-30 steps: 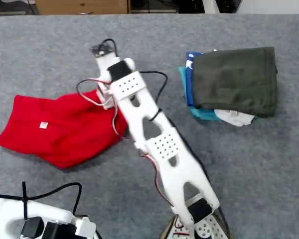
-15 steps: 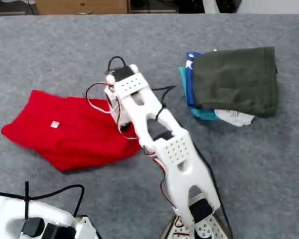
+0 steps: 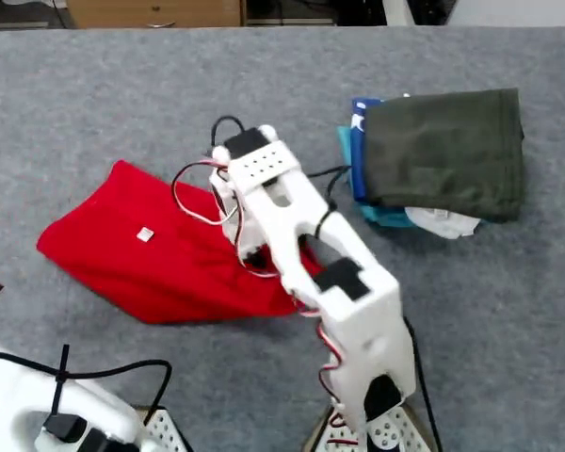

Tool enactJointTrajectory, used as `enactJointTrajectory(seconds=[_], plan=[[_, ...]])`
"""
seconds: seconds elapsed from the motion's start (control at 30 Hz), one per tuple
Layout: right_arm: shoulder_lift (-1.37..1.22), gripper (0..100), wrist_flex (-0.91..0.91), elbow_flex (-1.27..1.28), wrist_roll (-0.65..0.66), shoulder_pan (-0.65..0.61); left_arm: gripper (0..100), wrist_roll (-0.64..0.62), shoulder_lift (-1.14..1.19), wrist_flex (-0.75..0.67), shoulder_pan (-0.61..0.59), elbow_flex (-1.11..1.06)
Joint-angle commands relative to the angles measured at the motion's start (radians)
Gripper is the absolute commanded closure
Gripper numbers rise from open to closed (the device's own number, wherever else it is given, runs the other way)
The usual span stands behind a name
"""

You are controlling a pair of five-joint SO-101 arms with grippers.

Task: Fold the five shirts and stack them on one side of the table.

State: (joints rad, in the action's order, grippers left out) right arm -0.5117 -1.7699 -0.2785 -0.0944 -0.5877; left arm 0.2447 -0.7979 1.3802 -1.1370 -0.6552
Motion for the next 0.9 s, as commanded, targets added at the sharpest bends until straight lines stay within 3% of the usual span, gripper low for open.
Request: enactJointTrajectory(seconds=[0.0,0.17,0.33,0.5,0.7,0.87], plan=[[0.147,78.3,-0.017,0.010,0.072,-0.039,66,-0.006,0.001,-0.005,0.031,0.008],[0.229,78.5,-0.009,-0.010,0.135,-0.070,66,-0.003,0.001,-0.005,0.025,0.008],[0.160,79.1,0.084,-0.205,0.163,-0.070,66,-0.005,0.001,-0.005,0.028,0.006],[-0.041,92.4,0.144,-0.495,0.163,-0.113,66,-0.006,0.001,-0.003,0.028,0.006],[-0.349,81.5,0.106,-0.845,0.224,-0.194,66,-0.006,0.001,-0.003,0.023,-0.002],[-0.509,83.2,-0.018,-1.086,0.295,-0.226,71,-0.006,0.001,-0.003,0.005,-0.038]])
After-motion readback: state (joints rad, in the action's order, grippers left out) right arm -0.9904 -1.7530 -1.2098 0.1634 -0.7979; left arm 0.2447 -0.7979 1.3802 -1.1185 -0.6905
